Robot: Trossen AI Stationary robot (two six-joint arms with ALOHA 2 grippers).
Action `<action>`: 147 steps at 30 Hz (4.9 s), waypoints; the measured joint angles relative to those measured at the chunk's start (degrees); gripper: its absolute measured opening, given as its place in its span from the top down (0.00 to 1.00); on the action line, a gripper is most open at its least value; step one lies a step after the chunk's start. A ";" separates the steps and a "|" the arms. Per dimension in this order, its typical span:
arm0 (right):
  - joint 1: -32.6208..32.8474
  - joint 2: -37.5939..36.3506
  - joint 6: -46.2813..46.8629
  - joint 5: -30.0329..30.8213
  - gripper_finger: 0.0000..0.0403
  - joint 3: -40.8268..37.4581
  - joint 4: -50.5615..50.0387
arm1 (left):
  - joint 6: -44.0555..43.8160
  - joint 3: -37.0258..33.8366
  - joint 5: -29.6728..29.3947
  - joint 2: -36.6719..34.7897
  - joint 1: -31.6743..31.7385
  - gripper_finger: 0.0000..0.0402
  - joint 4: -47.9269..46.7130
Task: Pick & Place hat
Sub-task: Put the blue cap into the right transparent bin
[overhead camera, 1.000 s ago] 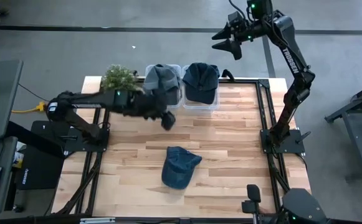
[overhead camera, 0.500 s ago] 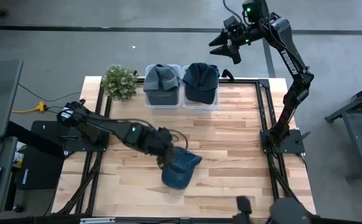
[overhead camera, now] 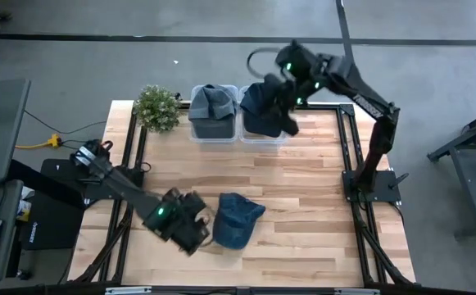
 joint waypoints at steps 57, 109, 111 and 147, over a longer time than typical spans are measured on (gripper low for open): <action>34.72 -22.36 38.88 39.54 0.51 -75.03 49.86 | 50.46 -12.11 -12.33 13.15 -7.95 0.33 42.77; 34.55 -22.94 37.95 34.46 0.51 -74.28 50.09 | 47.88 13.77 -22.67 31.54 -1.49 0.98 -0.48; 34.34 -23.84 37.01 34.50 0.51 -73.19 50.42 | 44.44 15.99 -22.49 31.11 -1.11 0.98 -7.56; -11.82 -43.41 18.73 15.81 0.51 -60.84 49.20 | 71.44 48.79 -27.51 9.19 34.31 0.99 19.37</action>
